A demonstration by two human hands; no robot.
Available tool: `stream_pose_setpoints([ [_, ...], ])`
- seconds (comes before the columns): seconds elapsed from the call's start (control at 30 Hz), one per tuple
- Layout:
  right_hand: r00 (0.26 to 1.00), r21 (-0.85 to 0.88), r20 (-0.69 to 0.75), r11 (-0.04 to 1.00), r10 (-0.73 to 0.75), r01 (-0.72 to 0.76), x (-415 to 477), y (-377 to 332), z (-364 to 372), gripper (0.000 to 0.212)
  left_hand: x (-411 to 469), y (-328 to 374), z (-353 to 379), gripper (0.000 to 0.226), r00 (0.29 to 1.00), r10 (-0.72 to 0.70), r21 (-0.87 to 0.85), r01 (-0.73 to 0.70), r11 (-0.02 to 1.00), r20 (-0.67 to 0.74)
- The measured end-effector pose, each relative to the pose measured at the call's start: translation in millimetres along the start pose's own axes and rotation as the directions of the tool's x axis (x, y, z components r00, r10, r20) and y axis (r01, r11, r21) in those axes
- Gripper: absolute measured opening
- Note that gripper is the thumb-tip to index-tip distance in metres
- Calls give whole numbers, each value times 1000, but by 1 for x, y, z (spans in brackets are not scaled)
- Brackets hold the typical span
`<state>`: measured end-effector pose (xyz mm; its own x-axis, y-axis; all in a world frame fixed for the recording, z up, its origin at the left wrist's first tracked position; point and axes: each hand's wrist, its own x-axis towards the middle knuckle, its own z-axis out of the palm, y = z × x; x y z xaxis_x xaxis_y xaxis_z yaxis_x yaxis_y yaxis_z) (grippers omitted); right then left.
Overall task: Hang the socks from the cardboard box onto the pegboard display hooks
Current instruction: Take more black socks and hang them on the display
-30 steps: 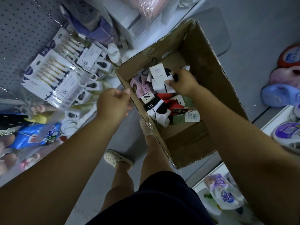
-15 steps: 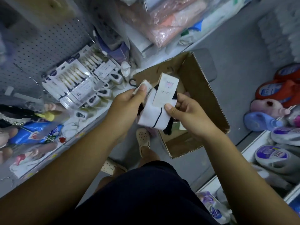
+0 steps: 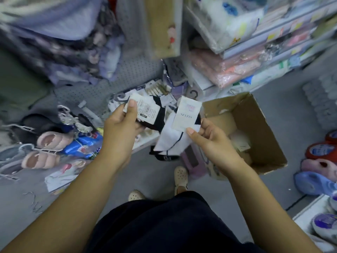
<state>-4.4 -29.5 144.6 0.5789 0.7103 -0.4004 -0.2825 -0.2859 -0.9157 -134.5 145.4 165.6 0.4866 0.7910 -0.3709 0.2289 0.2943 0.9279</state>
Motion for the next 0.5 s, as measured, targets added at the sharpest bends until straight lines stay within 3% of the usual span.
stream_pose_setpoints([
  [0.1, 998, -54, 37, 997, -44, 46, -8, -10, 35, 21, -11, 15, -41, 25, 998, 16, -120, -23, 992, -59],
  [0.27, 982, -140, 84, 973, -171, 182, -25, -38, 94, 9, -30, 34, -103, 27, 988, 77, -177, -100, 979, -135],
  [0.5, 928, -116, 163, 927, -335, 356, -42, -90, 168, 16, -65, 66, -172, 18, 976, 180, -216, -203, 955, -124],
])
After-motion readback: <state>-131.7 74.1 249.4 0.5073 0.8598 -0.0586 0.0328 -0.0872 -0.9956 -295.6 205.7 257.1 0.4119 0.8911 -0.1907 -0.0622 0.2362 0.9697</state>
